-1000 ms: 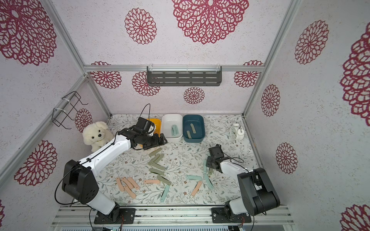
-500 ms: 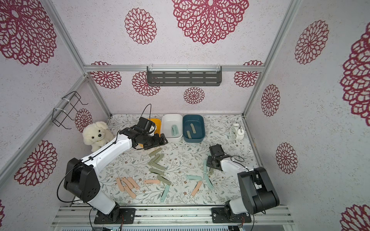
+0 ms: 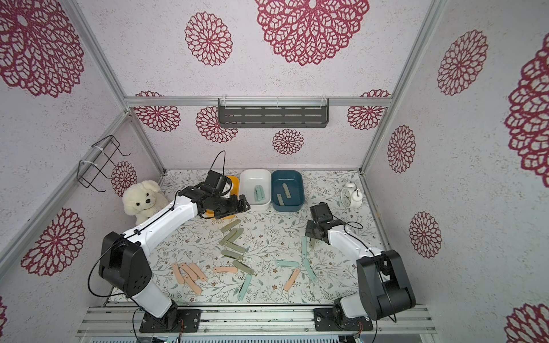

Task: Place the fruit knives into the storage box by color
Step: Place the fruit knife in the storage box.

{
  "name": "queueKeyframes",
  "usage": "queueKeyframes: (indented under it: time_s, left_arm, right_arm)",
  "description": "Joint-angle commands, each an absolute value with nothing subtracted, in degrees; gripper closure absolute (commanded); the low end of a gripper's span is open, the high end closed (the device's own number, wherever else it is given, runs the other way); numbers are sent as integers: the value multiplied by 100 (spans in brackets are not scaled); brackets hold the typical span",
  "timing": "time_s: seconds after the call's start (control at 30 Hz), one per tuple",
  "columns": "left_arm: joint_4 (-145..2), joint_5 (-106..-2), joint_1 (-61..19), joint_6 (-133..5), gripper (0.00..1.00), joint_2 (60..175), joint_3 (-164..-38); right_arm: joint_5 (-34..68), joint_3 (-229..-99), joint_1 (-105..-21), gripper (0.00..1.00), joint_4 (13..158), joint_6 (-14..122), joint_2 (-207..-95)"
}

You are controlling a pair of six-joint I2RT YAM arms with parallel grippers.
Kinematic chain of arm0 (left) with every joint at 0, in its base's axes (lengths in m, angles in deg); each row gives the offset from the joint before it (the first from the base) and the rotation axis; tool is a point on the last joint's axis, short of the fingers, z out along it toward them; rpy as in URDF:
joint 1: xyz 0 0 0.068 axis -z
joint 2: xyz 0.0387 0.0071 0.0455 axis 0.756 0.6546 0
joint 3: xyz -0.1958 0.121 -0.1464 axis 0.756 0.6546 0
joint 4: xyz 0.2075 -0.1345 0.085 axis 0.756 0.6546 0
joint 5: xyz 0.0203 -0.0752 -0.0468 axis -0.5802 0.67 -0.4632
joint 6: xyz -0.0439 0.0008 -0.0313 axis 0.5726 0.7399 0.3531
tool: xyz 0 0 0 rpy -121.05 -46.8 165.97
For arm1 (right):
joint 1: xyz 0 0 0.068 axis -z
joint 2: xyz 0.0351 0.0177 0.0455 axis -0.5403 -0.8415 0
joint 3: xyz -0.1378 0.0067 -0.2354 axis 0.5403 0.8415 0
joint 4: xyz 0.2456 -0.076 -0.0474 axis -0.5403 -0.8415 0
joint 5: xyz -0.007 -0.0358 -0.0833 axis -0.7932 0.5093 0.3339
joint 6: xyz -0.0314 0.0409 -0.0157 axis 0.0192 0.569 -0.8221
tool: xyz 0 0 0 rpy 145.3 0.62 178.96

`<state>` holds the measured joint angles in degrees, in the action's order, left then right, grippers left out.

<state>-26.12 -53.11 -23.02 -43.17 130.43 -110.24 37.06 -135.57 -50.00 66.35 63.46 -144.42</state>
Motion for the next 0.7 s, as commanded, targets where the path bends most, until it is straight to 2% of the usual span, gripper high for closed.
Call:
queueKeyframes:
  time_s: [0.0,0.2,0.67]
  left_arm:
    - [-2609,-5290,-2346,-4344,3,13153,-11253]
    - [-2585,-5270,-2371,-4359,3,13427,-11638]
    - [-2355,-5141,-2616,-4450,3,13932,-12104]
  right_arm:
    - [3780,-14216,-5025,88,6628,6186,-14597]
    - [3721,-15573,-5098,89,6715,5994,-15545]
    - [3506,-19380,-5333,88,6480,5304,-18911]
